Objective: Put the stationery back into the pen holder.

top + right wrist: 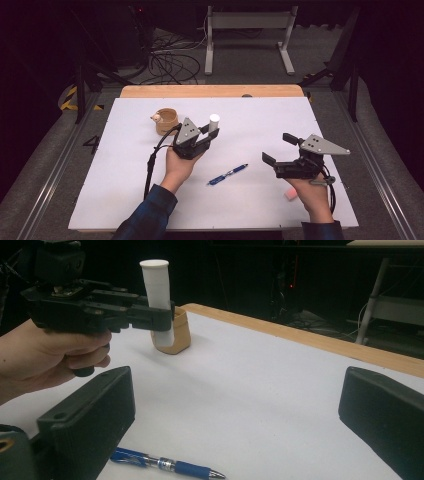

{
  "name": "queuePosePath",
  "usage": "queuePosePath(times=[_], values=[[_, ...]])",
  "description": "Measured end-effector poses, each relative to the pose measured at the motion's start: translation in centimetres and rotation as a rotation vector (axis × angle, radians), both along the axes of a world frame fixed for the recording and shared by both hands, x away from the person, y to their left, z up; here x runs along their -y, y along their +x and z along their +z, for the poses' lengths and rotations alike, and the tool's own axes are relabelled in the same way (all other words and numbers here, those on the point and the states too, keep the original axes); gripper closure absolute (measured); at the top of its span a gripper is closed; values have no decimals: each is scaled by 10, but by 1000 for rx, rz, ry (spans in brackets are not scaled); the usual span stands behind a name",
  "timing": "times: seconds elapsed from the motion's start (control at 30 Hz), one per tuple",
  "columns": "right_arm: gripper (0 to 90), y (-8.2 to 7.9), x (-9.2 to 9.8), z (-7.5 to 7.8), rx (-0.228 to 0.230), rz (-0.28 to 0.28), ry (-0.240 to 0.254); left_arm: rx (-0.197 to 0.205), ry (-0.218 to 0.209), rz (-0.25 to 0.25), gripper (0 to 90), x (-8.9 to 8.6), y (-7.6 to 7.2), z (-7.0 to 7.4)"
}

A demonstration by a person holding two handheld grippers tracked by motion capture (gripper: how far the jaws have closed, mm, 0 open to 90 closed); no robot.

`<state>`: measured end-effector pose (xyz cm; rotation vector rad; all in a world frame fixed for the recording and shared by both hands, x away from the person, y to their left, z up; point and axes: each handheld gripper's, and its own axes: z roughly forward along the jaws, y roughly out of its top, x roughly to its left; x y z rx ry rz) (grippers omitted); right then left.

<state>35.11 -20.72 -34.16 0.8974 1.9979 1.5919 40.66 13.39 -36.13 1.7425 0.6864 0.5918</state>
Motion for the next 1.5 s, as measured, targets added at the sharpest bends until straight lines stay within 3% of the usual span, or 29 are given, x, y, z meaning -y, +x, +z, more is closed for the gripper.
queuePosePath(times=[0.17,0.37,0.77,0.8,1.03,1.2,1.5], values=[[22,0,2,0,-2,-9,3,7,-53,37,708,-12,7,2],[24,1,0,-1,-9,1,13,2,-60,79,708,-19,17,0],[25,1,2,-1,-11,-2,20,-20,-24,182,708,-40,42,1],[25,1,2,-1,-11,-3,19,-28,-38,192,708,-43,45,0],[25,1,2,-1,-12,-2,20,-45,-31,247,708,-55,54,-4],[25,1,2,0,-12,-1,21,-48,3,287,708,-64,63,-5],[25,1,4,0,-12,-5,24,-74,7,369,707,-83,76,-14]])
